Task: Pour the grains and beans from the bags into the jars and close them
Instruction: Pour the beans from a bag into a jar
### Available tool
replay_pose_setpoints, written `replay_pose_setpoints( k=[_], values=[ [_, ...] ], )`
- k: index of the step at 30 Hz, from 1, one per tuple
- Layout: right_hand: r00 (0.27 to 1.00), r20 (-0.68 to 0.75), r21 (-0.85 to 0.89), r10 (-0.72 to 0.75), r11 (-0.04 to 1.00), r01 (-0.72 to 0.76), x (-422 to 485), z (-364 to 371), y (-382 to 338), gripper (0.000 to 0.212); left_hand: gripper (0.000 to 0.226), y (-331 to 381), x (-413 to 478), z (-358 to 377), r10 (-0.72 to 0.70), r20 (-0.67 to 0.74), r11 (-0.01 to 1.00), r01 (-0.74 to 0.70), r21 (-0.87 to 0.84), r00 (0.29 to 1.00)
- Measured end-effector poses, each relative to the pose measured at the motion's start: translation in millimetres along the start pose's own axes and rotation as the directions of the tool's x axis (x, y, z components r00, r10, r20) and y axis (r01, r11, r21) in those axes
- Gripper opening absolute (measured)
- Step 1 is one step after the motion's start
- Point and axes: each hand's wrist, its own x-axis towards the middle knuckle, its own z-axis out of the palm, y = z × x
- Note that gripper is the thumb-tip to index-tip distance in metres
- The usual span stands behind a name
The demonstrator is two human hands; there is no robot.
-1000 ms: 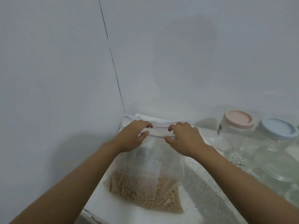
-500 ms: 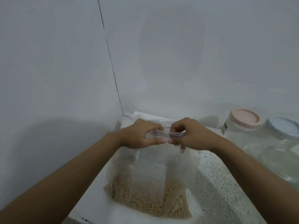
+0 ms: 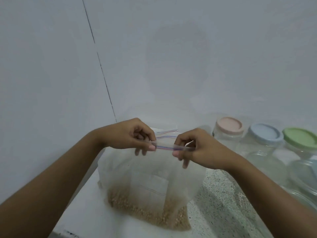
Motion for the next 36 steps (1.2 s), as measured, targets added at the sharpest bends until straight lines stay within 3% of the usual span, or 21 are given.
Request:
replay_pose_setpoints(
  k=[8, 16, 21, 27, 30, 33, 36],
  values=[
    [0.945, -0.273, -0.370, -0.181, 0.926, 0.070, -18, -33, 15, 0.021, 0.018, 44, 16, 37, -0.044, -0.184, 0.990, 0.017, -0.142, 0.982],
    [0.837, -0.438, -0.540, -0.328, 0.841, 0.046, -25, -72, 34, 0.006, 0.016, 78, 60, 80, -0.160, -0.351, 0.911, 0.000, -0.413, 0.923],
    [0.788, -0.525, -0.507, -0.322, 0.862, 0.015, -16, -80, 48, 0.007, 0.014, 85, 83, 95, -0.248, -0.403, 0.793, -0.055, -0.607, 0.881],
    [0.726, -0.660, -0.307, -0.191, 0.951, -0.030, -31, -56, 64, 0.031, 0.003, 86, 93, 134, -0.316, -0.372, 0.704, -0.047, -0.708, 0.873],
    [0.693, -0.717, 0.056, 0.068, 0.998, -0.040, -48, -43, 62, 0.023, 0.004, 79, 90, 144, -0.317, -0.380, 0.687, -0.066, -0.724, 0.869],
    [0.768, -0.557, 0.446, 0.316, 0.894, -0.044, -64, -33, 53, 0.012, 0.011, 78, 87, 151, -0.277, -0.360, 0.689, -0.077, -0.720, 0.891],
    [0.839, -0.410, 0.606, 0.357, 0.794, -0.042, -80, -25, 47, 0.016, 0.018, 79, 83, 159, -0.258, -0.329, 0.709, -0.053, -0.703, 0.908]
  ],
)
